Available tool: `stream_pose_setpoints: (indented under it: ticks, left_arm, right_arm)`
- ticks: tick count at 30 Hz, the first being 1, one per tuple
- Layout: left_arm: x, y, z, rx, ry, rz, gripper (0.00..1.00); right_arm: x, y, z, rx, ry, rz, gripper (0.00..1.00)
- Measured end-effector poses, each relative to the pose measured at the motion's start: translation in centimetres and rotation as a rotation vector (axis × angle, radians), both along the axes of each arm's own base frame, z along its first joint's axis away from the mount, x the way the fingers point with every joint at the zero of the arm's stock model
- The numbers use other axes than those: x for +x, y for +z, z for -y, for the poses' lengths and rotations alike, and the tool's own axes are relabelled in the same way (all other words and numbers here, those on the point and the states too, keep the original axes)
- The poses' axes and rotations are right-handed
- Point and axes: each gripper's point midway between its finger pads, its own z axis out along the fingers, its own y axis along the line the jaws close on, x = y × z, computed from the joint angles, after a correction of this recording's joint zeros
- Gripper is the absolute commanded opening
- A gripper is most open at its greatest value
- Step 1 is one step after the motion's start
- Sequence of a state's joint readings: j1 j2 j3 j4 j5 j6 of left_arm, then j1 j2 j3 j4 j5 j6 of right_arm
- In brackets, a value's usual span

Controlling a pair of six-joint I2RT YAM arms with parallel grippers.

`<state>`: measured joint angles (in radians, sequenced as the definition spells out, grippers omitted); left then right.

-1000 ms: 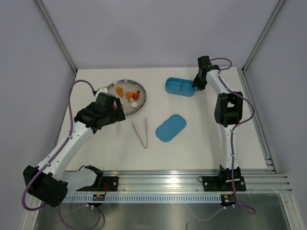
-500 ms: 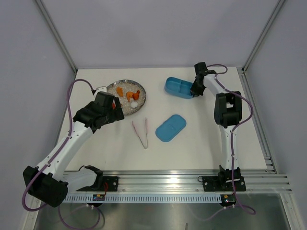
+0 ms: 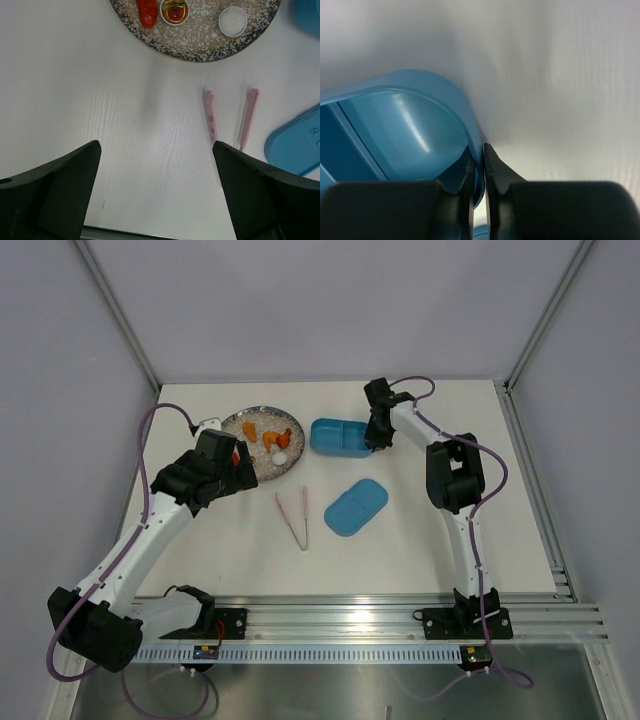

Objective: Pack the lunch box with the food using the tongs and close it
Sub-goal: Move the packing box to the center of the board.

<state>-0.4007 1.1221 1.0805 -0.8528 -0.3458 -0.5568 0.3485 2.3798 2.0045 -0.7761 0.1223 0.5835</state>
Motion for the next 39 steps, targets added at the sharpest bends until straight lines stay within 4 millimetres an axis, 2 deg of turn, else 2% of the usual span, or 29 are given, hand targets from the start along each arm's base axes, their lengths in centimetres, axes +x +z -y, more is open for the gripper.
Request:
stream_pose_setpoints:
  ticks: [1,2,6,18,29,32,33,34,36,39]
  left_arm:
    - [0.0,0.0,0.0,0.002,-0.002,-0.001,0.99]
    - [0.0,0.0,0.0,0.002,-0.002,-0.001,0.99]
    - [0.0,0.0,0.0,0.005,-0.006,-0.001,0.99]
    - [0.0,-0.4,0.2,0.003,-0.015,-0.019,0.99]
    - [0.0,-0.6,0.4,-0.008,-0.018,-0.022,0.99]
    - [-0.1,-1.1,0.6,-0.012,-0.022,-0.025,0.99]
    - [-0.3,-1.5,0.8,-0.015,-0.026,-0.030,0.99]
    - [-0.5,-1.8,1.1,-0.021,-0.030,-0.039,0.99]
    - [-0.9,-2.3,1.9,-0.042,-0.040,-0.053,0.99]
    - [-1.3,-2.6,3.5,-0.082,-0.047,-0.064,0.99]
  right_arm:
    - [-0.1,0.0,-0.3,-0.001,0.004,-0.001,0.24]
    - [-0.2,0.1,-0.5,0.000,0.005,-0.001,0.33]
    - [-0.4,0.2,-0.5,0.004,-0.003,-0.002,0.48]
    - [-2.5,1.1,-0.4,0.034,-0.018,-0.012,0.49]
    - [-4.0,2.2,-2.6,0.079,0.018,-0.002,0.49]
    - [-4.3,2.8,-2.7,0.089,0.024,0.002,0.69]
    - [-4.3,3.1,-2.7,0.090,0.024,0.007,0.81]
    - [-4.3,3.7,-2.7,0.091,0.025,0.016,0.86]
    - [-4.3,5.5,-2.5,0.090,0.035,0.048,0.93]
    - [-4.0,9.3,-2.1,0.094,0.038,0.131,0.95]
